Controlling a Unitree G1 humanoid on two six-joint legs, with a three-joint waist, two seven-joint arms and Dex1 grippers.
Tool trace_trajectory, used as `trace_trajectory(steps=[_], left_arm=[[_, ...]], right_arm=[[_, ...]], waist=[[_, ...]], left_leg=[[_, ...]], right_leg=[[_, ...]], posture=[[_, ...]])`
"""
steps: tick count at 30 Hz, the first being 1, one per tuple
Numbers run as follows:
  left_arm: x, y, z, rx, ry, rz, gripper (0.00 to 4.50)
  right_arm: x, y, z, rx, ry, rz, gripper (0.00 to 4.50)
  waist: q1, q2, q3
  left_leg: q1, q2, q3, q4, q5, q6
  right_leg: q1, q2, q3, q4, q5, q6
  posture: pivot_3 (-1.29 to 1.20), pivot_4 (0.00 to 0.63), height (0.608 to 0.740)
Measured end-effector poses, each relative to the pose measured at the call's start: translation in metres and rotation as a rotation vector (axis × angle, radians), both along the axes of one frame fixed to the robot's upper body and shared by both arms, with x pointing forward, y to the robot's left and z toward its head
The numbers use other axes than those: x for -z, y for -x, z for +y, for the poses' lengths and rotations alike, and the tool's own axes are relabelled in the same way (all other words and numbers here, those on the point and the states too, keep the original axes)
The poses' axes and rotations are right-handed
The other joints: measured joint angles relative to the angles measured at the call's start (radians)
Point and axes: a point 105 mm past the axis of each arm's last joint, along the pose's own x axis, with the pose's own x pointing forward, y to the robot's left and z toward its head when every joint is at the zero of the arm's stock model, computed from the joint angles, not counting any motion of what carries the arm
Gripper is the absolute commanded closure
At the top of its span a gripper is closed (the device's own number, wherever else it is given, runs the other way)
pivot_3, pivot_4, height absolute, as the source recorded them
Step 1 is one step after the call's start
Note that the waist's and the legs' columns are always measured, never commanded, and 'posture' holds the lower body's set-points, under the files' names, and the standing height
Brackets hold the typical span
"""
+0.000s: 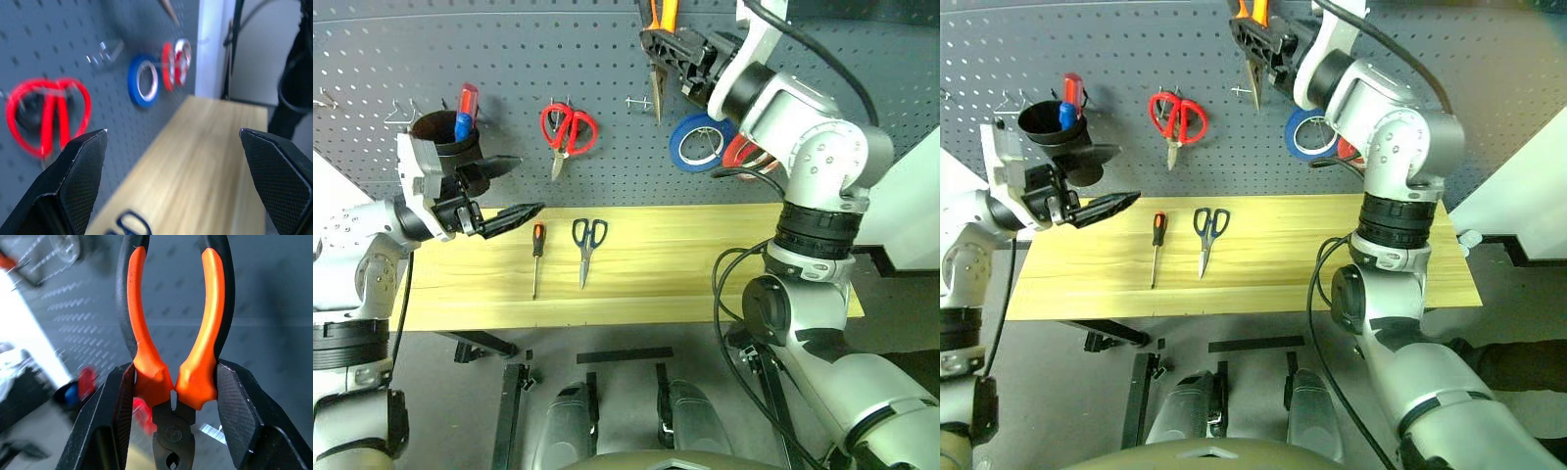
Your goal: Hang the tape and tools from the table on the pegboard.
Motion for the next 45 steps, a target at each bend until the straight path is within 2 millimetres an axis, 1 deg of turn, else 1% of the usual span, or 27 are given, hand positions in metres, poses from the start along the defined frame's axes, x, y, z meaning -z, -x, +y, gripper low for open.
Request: trace_trajectory(steps=[3, 6, 9, 13, 18, 25, 34, 42, 45], left_arm=[[-0.008, -0.004, -0.003, 0.007, 0.023, -0.021, 0.0], [-0.014, -0.011, -0.006, 0.008, 0.076, -0.032, 0.0], [-0.023, -0.017, -0.011, 0.014, 0.116, -0.054, 0.0], [-0.029, -0.021, -0.011, 0.012, 0.119, -0.078, 0.0], [-0.025, -0.027, -0.015, 0.017, 0.114, -0.074, 0.0], [-0.031, -0.035, -0.017, -0.004, 0.111, -0.104, 0.0], [-0.028, -0.038, -0.016, -0.017, 0.096, -0.108, 0.0], [-0.027, -0.039, -0.014, -0.032, 0.077, -0.107, 0.0], [-0.026, -0.039, -0.014, -0.035, 0.074, -0.108, 0.0]], right_arm=[[0.002, -0.014, 0.002, 0.055, 0.004, -0.012, 2.42], [0.0, -0.026, 0.006, 0.099, 0.013, -0.038, 2.42], [-0.002, -0.033, 0.012, 0.115, 0.027, -0.064, 2.42], [-0.001, -0.039, 0.018, 0.119, 0.044, -0.081, 2.42], [-0.002, -0.045, 0.022, 0.132, 0.058, -0.083, 2.42], [0.001, -0.049, 0.029, 0.151, 0.075, -0.101, 2.42], [0.019, -0.051, 0.05, 0.135, 0.129, -0.074, 2.42], [0.044, -0.053, 0.053, 0.136, 0.19, -0.015, 2.42], [0.048, -0.053, 0.053, 0.14, 0.211, 0.0, 2.42]], waist=[[-0.007, 0.001, -0.001], [-0.021, 0.0, -0.002], [-0.028, 0.0, -0.003], [-0.047, 0.0, -0.005], [-0.05, 0.0, -0.008], [-0.052, 0.001, -0.01], [-0.057, 0.001, -0.018], [-0.054, 0.001, -0.02], [-0.054, 0.001, -0.02]], left_leg=[[0.004, 0.0, 0.0, 0.0, 0.0, 0.0], [0.005, 0.0, 0.0, 0.0, 0.0, 0.0], [0.006, 0.0, 0.0, 0.0, 0.0, 0.0], [0.007, 0.0, 0.0, 0.0, 0.0, 0.0], [0.008, 0.0, 0.0, 0.0, 0.0, 0.0], [0.008, 0.0, 0.0, 0.0, 0.0, 0.0], [0.008, 0.0, 0.0, 0.0, 0.0, 0.0], [0.008, 0.0, -0.001, 0.0, 0.0, 0.0], [0.008, 0.0, -0.001, 0.0, 0.0, 0.0]], right_leg=[[0.003, 0.0, 0.0, 0.0, 0.0, 0.0], [0.005, 0.0, 0.0, 0.0, 0.0, 0.0], [0.005, 0.0, 0.001, 0.001, 0.0, 0.0], [0.006, 0.0, 0.001, 0.001, 0.0, 0.0], [0.006, 0.0, 0.001, 0.002, 0.0, 0.0], [0.006, 0.0, 0.002, 0.002, 0.0, 0.0], [0.006, 0.0, 0.002, 0.003, 0.0, 0.0], [0.006, 0.0, 0.002, 0.003, 0.0, 0.0], [0.006, 0.0, 0.002, 0.003, 0.0, 0.0]], posture=[[0.02, 0.071, 0.732], [0.02, 0.07, 0.732], [0.02, 0.069, 0.732], [0.02, 0.07, 0.732], [0.03, 0.067, 0.732], [0.03, 0.069, 0.732], [0.03, 0.074, 0.732], [0.03, 0.081, 0.732], [0.03, 0.081, 0.732]])
